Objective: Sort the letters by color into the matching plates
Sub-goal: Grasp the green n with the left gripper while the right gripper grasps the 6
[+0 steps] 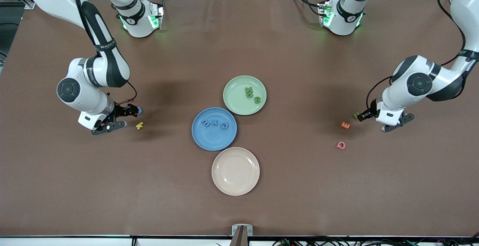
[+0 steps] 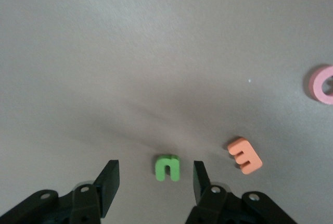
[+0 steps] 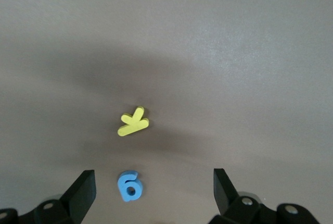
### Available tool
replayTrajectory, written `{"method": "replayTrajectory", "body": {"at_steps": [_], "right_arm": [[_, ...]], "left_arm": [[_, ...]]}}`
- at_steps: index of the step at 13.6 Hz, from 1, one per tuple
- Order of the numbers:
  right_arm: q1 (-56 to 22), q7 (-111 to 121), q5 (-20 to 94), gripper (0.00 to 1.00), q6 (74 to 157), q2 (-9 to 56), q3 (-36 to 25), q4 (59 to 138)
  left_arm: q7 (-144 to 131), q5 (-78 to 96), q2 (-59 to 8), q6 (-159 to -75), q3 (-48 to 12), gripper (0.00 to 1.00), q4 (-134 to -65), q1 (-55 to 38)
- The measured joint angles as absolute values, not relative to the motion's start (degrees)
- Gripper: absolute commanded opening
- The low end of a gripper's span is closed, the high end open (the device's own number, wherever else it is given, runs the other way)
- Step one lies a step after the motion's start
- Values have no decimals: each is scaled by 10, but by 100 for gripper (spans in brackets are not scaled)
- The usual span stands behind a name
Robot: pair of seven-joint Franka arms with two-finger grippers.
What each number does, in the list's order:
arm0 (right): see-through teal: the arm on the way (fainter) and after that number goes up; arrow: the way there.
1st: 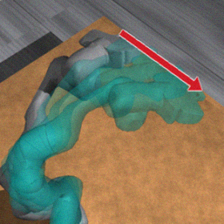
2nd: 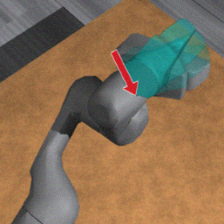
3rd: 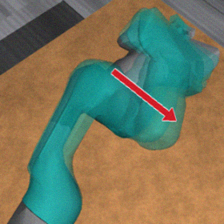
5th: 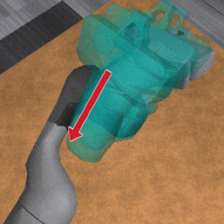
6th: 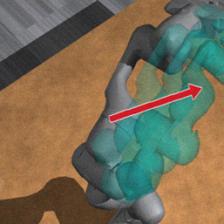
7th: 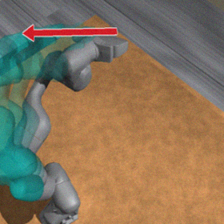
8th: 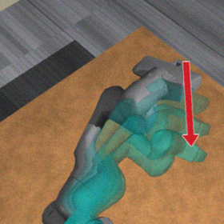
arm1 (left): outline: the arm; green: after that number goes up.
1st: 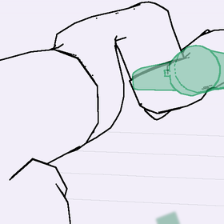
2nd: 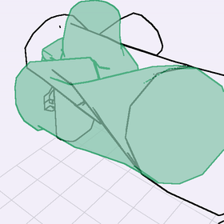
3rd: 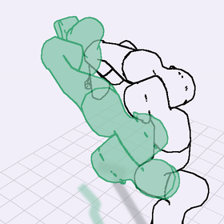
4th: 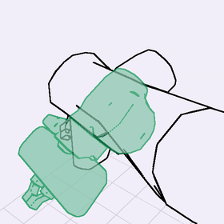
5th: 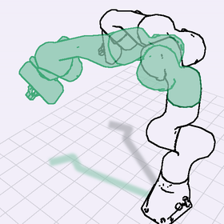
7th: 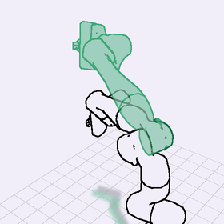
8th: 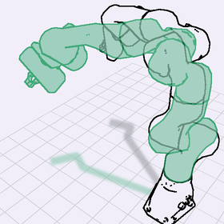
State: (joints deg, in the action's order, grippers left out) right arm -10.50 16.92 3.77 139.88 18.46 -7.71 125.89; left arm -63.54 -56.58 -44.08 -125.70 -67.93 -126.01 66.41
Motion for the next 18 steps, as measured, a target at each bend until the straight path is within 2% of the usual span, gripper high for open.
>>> {"method": "replayTrajectory", "body": {"at_steps": [5, 9, 12, 15, 16, 17, 18], "right_arm": [[-106, 172, 38, 99, 1474, 197, -68, 1309], [-106, 172, 38, 94, 1489, 197, -66, 1333], [-108, 172, 38, 76, 1503, 197, -64, 1349], [-111, 172, 38, 68, 1505, 198, -62, 1354], [-112, 172, 38, 66, 1505, 199, -61, 1356], [-113, 172, 38, 63, 1506, 200, -61, 1357], [-114, 172, 38, 58, 1506, 202, -61, 1357]], "left_arm": [[-644, -568, -447, -1293, -647, 63, -1273, 659], [-644, -569, -455, -1305, -639, 61, -1276, 655], [-644, -569, -455, -1305, -634, 56, -1276, 645], [-644, -569, -455, -1305, -624, 51, -1276, 641], [-644, -569, -455, -1309, -619, 44, -1276, 638], [-644, -569, -455, -1315, -613, 22, -1276, 634], [-644, -569, -455, -1319, -612, 7, -1276, 632]]}}
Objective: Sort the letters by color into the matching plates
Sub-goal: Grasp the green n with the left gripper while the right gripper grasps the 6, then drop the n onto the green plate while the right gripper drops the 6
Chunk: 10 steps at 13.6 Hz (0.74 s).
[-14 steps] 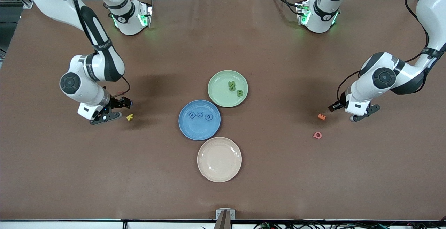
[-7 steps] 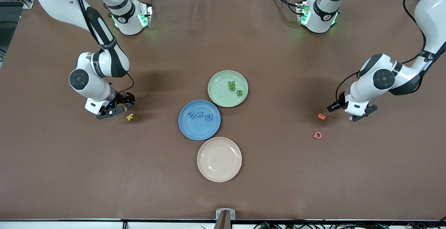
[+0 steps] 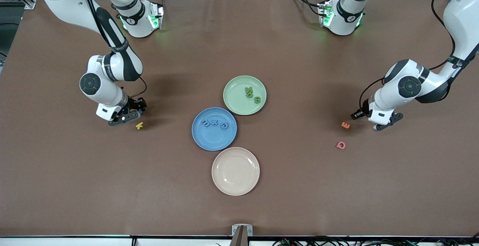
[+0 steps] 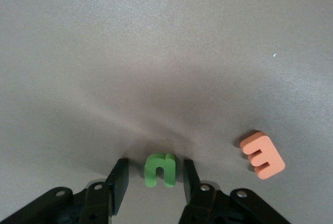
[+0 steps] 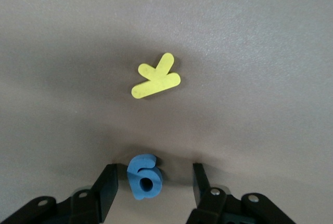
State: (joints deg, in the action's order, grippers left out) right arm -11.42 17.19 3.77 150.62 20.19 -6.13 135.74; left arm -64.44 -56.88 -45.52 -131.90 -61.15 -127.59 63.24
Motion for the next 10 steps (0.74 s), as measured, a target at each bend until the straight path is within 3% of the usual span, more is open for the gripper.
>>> {"method": "replayTrajectory", "body": {"at_steps": [1, 6, 10], "right_arm": [[-115, 172, 38, 54, 1507, 202, -61, 1358], [-115, 172, 38, 25, 1509, 200, -63, 1357], [-115, 172, 38, 10, 1509, 199, -66, 1356]], "left_arm": [[-644, -569, -455, -1324, -612, 0, -1276, 631], [-644, -569, -455, -1326, -615, 0, -1275, 629], [-645, -569, -454, -1306, -678, 0, -1267, 629]]}}
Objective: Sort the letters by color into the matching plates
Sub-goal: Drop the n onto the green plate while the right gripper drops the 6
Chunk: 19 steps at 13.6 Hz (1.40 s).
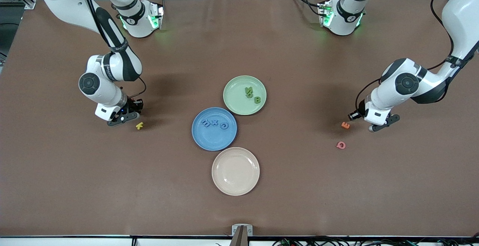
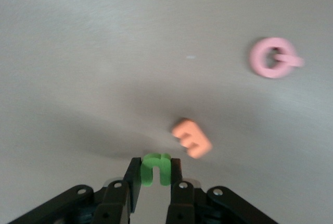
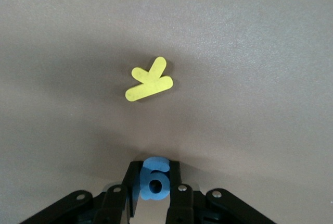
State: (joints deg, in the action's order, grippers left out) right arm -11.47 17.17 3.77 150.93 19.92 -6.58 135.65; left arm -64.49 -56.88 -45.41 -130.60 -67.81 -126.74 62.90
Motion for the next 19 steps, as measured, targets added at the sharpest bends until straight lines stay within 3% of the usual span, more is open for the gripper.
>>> {"method": "replayTrajectory", "body": {"at_steps": [3, 6, 10, 14, 19], "right_arm": [[-115, 170, 38, 10, 1509, 199, -66, 1356], [-134, 129, 38, 10, 1495, 199, -62, 1337], [-175, 16, 38, 10, 1306, 198, -60, 1200], [-228, -136, 79, 10, 1156, 243, -58, 1011], [-288, -328, 127, 9, 1153, 388, -56, 859]], "left_arm": [[-649, -569, -453, -1263, -753, 0, -1257, 621], [-693, -569, -452, -1251, -775, 0, -1251, 564], [-822, -568, -453, -1226, -773, 0, -1236, 433], [-971, -568, -453, -1224, -746, 0, -1217, 297], [-1128, -564, -454, -1295, -644, 0, -1172, 125]]}}
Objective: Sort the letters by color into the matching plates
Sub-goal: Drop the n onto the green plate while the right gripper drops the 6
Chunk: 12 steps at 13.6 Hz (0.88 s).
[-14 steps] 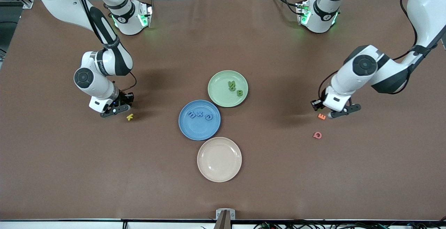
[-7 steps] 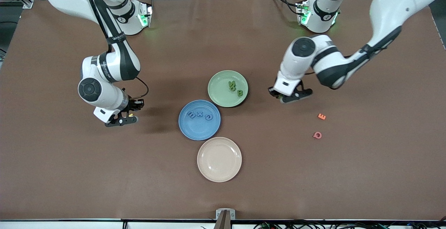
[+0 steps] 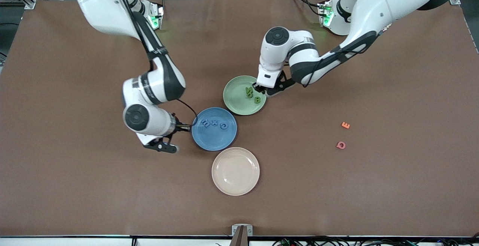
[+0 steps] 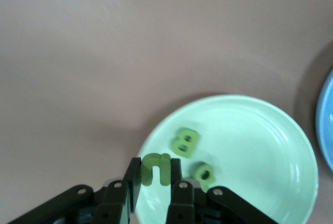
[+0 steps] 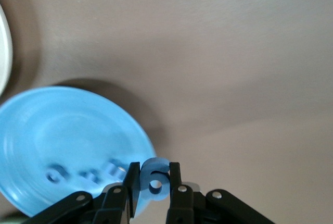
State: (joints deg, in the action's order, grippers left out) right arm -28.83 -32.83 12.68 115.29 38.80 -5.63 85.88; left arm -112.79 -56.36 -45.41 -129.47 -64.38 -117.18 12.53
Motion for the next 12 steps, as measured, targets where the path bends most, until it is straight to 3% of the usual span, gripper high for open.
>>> {"method": "replayTrajectory", "body": {"at_steps": [1, 2, 3, 4, 10, 12], "right_arm": [[-301, -364, 127, 9, 1158, 411, -56, 835], [-312, -391, 127, 9, 1168, 427, -56, 818], [-321, -407, 128, 9, 1179, 439, -56, 805], [-327, -416, 128, 9, 1187, 446, -56, 799], [-339, -432, 130, 10, 1236, 478, -53, 784], [-342, -438, 131, 15, 1238, 487, -53, 776]], "left_arm": [[-1149, -563, -455, -1307, -618, 2, -1164, 92], [-1167, -563, -455, -1314, -597, 10, -1155, 63], [-1183, -563, -455, -1315, -581, 44, -1145, 39], [-1193, -562, -455, -1315, -572, 97, -1138, 26], [-1190, -560, -454, -1314, -570, 100, -1111, 40], [-1156, -560, -448, -1305, -572, 100, -1100, 60]]}}
